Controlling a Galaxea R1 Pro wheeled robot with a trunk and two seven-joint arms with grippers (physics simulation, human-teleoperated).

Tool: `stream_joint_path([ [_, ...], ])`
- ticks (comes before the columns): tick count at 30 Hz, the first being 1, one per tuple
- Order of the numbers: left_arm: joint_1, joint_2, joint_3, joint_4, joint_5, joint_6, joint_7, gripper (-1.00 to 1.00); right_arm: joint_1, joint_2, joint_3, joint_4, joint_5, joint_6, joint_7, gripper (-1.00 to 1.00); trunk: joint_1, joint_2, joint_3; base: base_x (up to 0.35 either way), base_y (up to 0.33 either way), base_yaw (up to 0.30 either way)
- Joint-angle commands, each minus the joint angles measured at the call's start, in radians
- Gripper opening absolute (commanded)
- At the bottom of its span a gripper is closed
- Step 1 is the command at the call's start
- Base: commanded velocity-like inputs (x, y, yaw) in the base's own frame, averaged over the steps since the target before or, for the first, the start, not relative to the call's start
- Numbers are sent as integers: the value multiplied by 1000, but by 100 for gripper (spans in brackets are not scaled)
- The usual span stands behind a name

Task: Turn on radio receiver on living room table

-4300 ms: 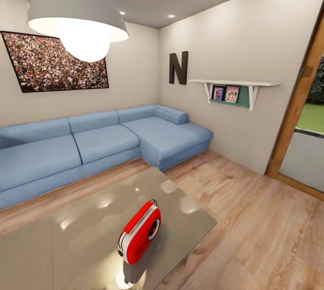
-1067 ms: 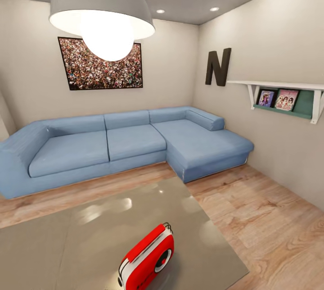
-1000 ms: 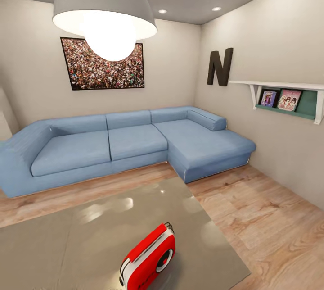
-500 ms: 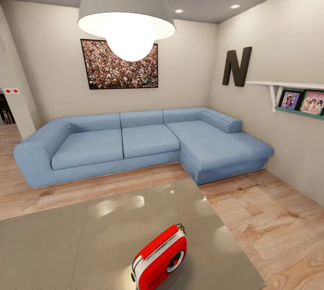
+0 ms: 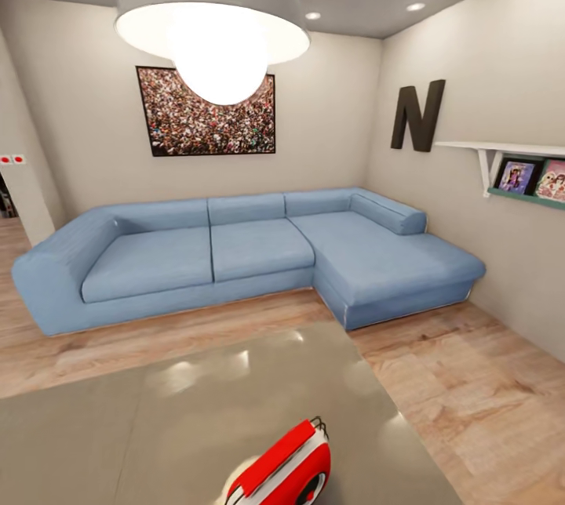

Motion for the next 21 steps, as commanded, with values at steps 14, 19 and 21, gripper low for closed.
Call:
stream_joint_path([
  [14,0,-1,0,0,0,0,0,100,0,0,-1,0,-1,-3,-4,100,0,0,0,39,0,133],
  [19,0,-1,0,0,0,0,0,100,0,0,-1,0,0,-3,-4,100,0,0,0,0,0,268],
  [21,0,-1,0,0,0,0,0,100,0,0,0,0,0,-3,-4,100,0,0,0,0,0,270],
])
